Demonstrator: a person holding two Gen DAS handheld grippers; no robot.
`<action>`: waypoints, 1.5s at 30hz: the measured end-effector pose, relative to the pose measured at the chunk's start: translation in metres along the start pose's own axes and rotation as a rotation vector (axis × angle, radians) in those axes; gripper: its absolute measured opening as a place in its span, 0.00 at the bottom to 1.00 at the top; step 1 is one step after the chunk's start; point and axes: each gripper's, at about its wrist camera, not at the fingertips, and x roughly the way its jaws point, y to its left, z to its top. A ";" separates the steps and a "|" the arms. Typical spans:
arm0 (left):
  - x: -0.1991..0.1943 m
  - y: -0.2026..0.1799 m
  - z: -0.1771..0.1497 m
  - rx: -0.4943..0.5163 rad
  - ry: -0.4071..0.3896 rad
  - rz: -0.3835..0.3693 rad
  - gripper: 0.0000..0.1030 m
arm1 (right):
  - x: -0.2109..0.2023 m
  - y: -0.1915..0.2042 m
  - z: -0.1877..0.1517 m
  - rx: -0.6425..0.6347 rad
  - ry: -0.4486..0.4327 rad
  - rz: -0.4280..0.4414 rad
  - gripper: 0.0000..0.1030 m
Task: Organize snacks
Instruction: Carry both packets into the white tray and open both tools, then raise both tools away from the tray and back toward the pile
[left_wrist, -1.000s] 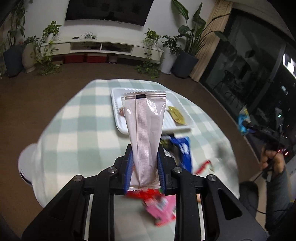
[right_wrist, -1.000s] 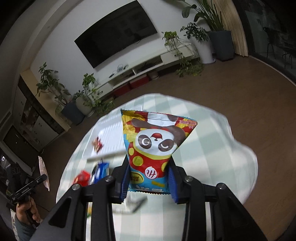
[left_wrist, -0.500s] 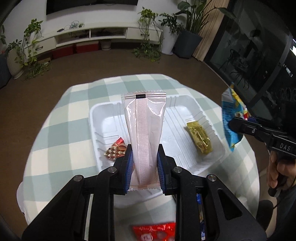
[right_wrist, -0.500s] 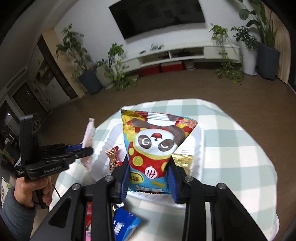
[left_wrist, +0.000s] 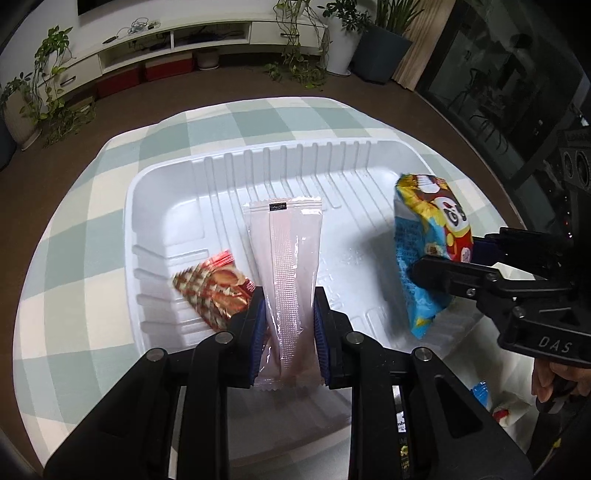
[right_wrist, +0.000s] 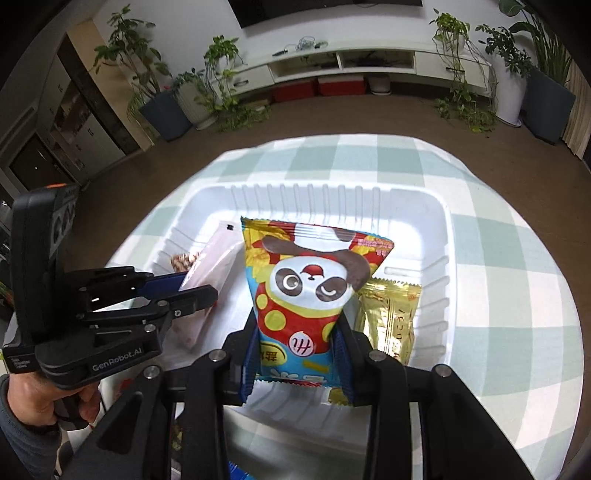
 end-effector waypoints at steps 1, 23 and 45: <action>0.001 -0.002 0.000 0.007 0.000 0.007 0.21 | 0.001 0.001 -0.002 -0.001 0.003 -0.003 0.37; -0.046 -0.009 -0.012 0.036 -0.080 0.068 0.66 | -0.026 0.002 -0.006 0.017 -0.054 -0.040 0.64; -0.292 -0.017 -0.101 -0.076 -0.771 -0.167 1.00 | -0.176 0.047 -0.173 0.049 -0.309 0.135 0.92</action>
